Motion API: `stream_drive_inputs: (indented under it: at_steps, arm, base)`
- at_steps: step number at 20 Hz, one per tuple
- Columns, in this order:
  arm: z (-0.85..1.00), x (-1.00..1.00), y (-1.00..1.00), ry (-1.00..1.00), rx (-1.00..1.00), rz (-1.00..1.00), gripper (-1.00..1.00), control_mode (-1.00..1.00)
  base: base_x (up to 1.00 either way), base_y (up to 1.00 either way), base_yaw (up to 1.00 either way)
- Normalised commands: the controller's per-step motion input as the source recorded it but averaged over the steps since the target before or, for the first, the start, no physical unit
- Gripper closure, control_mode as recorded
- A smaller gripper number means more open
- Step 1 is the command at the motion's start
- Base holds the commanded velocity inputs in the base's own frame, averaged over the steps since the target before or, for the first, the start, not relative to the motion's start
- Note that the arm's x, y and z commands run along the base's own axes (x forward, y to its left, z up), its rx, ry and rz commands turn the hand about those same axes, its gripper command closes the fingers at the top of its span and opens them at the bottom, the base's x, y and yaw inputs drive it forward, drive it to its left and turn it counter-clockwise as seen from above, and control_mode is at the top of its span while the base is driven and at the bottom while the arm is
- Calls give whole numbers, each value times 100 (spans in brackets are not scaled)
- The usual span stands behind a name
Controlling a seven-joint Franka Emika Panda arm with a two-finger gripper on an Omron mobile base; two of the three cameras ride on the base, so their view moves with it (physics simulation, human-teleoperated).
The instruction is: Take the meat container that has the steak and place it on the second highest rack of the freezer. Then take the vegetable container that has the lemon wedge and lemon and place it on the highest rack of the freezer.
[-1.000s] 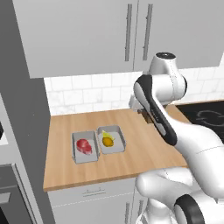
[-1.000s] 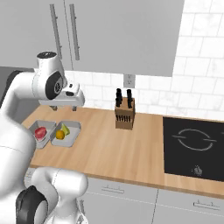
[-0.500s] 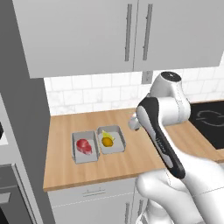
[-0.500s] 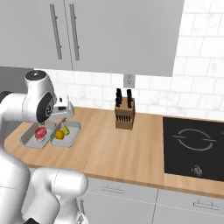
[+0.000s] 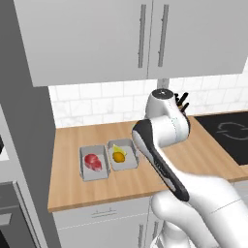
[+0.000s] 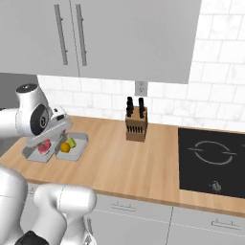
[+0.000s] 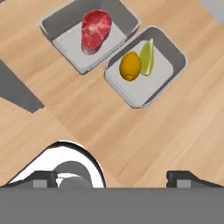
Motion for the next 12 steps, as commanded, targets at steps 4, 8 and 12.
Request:
stream_drive_inputs:
  at_steps: [4, 8, 12]
  arm:
    - [-40, 14, 17, 0, -19, 15, -100, -100]
    - [-38, 26, 0, 0, -5, 10, -100, -100]
    - [-30, 47, 0, 0, 0, 5, -100, -100]
  base:
    - [0, 0, 0]
    - [0, 0, 0]
    - [0, 0, 0]
